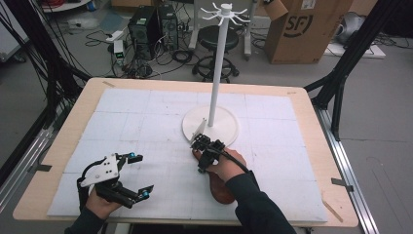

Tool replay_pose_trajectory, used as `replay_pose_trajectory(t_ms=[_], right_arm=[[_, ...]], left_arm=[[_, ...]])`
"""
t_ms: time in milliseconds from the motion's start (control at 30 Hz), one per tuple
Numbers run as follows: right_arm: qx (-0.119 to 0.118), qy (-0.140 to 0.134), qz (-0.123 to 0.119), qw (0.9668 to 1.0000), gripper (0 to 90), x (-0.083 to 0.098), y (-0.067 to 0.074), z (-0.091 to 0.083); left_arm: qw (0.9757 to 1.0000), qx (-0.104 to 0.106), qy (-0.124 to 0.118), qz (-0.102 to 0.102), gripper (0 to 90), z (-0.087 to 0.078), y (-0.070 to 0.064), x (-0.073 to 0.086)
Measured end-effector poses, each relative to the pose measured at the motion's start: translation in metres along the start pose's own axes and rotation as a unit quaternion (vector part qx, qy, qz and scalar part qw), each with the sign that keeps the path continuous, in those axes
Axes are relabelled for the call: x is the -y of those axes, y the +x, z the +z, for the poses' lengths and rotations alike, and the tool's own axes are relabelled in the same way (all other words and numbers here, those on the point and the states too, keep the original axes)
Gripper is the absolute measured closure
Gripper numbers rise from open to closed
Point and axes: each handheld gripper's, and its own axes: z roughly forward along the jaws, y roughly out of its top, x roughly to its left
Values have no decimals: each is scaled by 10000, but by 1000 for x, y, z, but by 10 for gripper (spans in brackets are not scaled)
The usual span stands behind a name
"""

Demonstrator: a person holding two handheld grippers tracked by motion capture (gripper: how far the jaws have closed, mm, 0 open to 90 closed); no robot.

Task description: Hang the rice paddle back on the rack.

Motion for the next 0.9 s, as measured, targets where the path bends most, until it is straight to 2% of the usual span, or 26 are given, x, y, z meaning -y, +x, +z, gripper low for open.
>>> replay_pose_trajectory(t_ms=[433, 500, 700, 767, 833, 900], right_arm=[[172, 179, -78, 9997, 652, -6, 4, 2], [219, 211, -1, 9995, 652, -6, 6, 2], [356, 196, -82, 9991, 674, -6, 10, 2], [330, 194, -193, 9991, 708, -6, 11, 2], [402, 208, -235, 9987, 711, -6, 13, 2], [377, 225, -240, 9987, 718, -7, 14, 2]], left_arm=[[10000, 5, 3, 13, 16, 1, -1, 0], [10000, 3, 14, 21, 17, 0, 0, 0], [10000, 3, 0, 15, 17, 0, 0, 0], [10000, 0, -6, 2, 17, 0, 0, 0], [10000, -2, -11, -1, 17, 0, 0, 0], [10000, 3, -7, 2, 17, 0, 0, 0]])
